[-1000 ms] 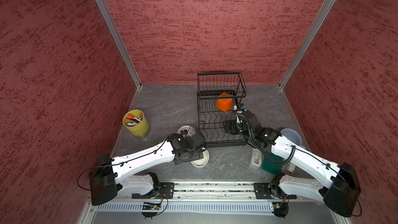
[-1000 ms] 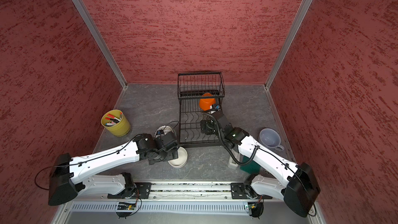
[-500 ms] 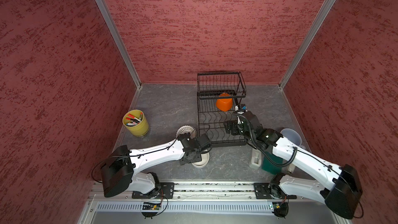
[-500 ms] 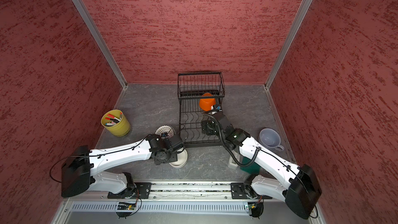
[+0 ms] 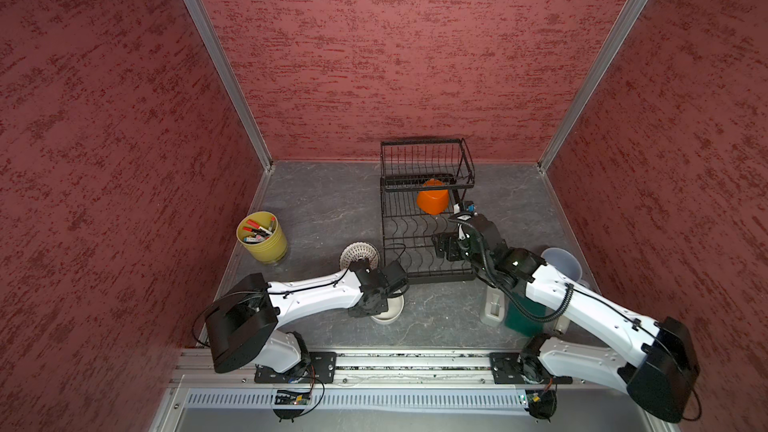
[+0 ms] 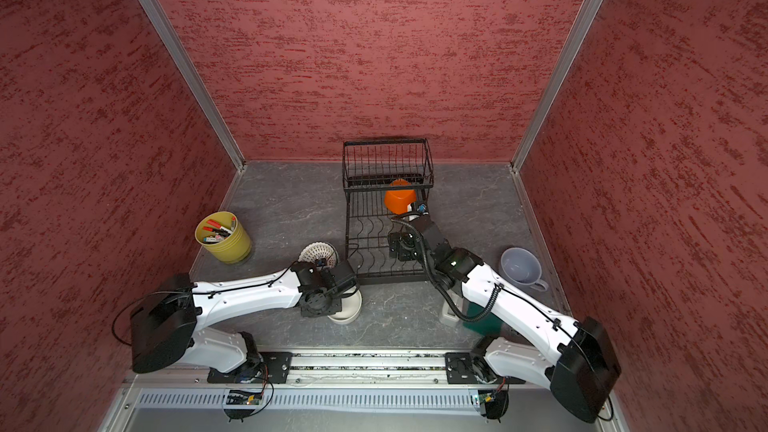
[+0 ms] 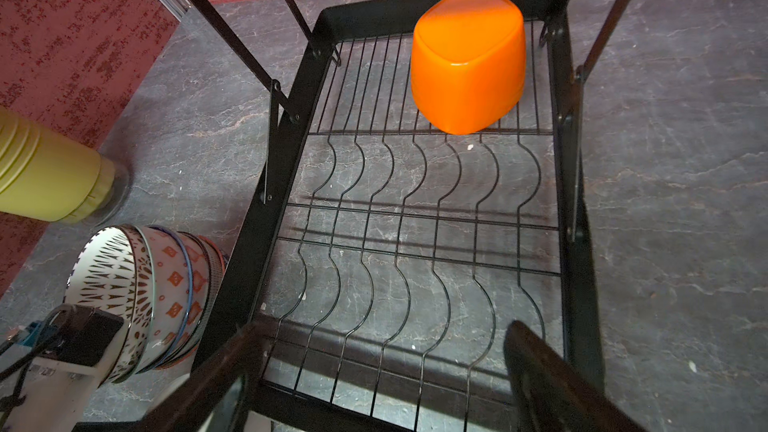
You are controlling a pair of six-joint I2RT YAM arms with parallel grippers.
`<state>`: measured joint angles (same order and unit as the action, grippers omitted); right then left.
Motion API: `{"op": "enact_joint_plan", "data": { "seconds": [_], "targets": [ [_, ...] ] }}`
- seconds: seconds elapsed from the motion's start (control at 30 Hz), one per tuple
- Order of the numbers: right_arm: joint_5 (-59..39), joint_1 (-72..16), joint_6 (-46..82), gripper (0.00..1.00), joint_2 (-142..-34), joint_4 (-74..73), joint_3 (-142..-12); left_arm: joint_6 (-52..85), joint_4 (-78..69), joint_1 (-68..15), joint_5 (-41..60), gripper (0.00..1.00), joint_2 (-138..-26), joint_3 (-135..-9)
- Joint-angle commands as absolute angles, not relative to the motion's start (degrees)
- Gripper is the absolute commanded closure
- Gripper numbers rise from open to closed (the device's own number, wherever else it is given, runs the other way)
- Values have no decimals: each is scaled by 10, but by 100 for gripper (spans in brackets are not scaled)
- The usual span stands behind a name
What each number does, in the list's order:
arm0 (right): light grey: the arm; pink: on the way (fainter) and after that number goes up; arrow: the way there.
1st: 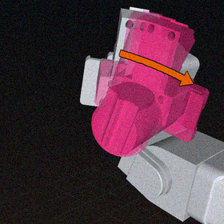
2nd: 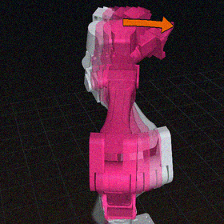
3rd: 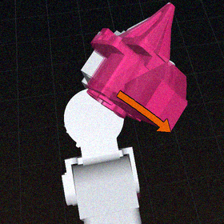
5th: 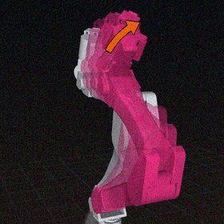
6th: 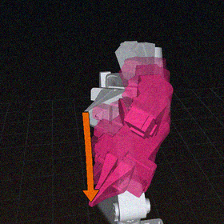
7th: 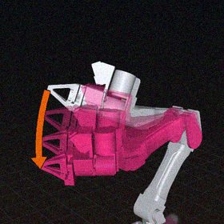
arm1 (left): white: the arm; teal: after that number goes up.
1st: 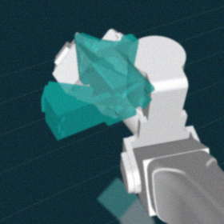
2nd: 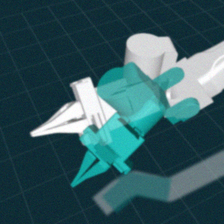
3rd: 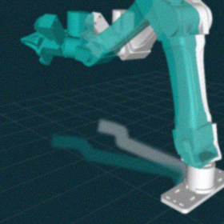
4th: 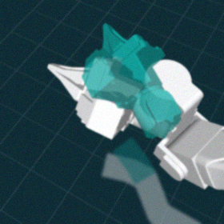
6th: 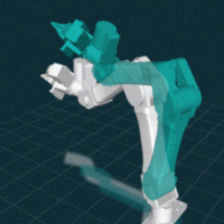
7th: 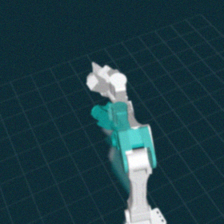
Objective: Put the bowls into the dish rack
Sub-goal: 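Move the left gripper down onto the white bowl near the patterned stack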
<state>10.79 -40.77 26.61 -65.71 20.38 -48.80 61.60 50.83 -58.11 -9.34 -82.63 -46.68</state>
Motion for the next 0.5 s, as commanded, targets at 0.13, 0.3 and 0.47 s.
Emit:
{"op": "enact_joint_plan", "data": {
  "seconds": [0.13,0.3,0.47],
  "targets": [
    [126,-406,274,8,-648,221,-502,605,480,-581,-95,89,-825,-452],
    [112,-406,266,8,-646,212,-504,601,474,-587,-98,97,-823,-450],
    [102,-406,265,8,-644,212,-512,600,475,-592,-107,100,-817,-448]
  ]
}}
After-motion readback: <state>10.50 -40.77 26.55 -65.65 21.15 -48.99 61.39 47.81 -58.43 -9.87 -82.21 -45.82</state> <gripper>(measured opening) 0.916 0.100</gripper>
